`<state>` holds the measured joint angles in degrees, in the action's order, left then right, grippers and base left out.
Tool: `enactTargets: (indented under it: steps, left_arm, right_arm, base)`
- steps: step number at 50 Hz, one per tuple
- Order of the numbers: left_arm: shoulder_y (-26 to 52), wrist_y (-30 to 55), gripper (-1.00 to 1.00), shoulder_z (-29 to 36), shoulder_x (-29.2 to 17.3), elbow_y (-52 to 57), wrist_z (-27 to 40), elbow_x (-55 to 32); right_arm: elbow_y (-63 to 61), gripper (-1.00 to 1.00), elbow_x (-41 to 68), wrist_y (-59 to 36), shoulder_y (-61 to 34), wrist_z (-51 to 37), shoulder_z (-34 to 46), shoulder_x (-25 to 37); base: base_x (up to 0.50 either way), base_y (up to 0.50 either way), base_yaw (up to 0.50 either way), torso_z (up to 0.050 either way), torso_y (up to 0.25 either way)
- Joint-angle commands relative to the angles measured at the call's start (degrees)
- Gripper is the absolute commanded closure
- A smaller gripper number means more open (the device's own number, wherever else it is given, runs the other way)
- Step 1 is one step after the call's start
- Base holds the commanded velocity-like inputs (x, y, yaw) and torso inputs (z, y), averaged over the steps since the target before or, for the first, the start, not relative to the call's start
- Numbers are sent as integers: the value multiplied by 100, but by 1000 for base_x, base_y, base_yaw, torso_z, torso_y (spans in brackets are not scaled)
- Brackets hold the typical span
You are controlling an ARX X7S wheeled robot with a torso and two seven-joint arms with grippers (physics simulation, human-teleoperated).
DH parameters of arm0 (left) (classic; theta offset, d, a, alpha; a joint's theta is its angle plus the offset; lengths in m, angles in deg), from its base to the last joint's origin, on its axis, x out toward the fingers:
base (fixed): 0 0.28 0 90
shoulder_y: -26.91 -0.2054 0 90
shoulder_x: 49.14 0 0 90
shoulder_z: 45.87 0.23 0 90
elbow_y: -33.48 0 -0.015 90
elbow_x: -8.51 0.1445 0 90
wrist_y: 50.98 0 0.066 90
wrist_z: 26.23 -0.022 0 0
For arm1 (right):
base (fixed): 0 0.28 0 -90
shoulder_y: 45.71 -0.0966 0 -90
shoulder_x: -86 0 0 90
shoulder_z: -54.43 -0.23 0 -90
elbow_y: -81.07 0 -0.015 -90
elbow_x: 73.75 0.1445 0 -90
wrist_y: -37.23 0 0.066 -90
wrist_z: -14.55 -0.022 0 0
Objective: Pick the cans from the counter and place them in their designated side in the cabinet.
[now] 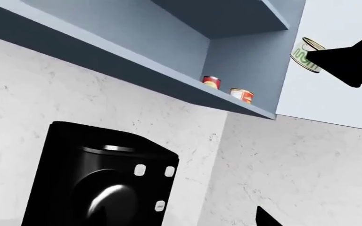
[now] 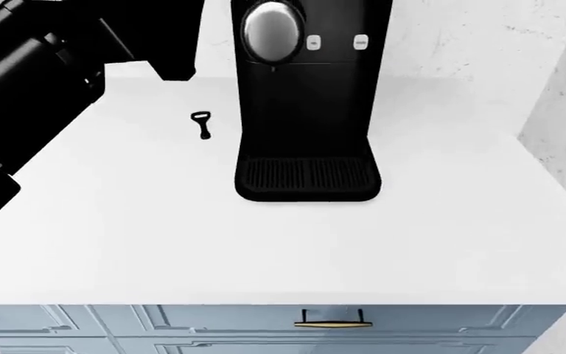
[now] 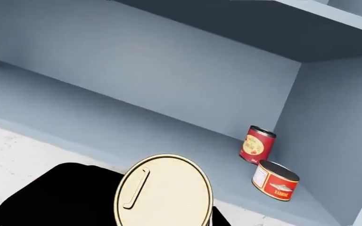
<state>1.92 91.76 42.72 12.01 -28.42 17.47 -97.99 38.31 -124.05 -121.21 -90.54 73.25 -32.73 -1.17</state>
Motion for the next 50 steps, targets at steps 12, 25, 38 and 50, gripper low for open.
enactTargets:
  steps: [12,25,38,50]
  left_arm:
    - [96,-36,-100,28,-92,19,36,-31]
    - [160,-43,-100,60,-172,80,83,-80]
    - [204,-26,-100,58,-310,98,88,-66]
    - [278,-38,-100,111,-342,94,109,-66]
  right_arm:
    - [7,100,-12,42,-16,12,13,4]
    - [7,100,-12,42,-16,12,13,4]
    - [7,100,-12,42,-16,12,13,4]
    - [7,100,-12,42,-16,12,13,4]
  base:
    - [76,-147,0,0,0]
    - [74,0,0,0,1]
    - [108,-1,0,0,0]
    - [278,-45,0,0,1]
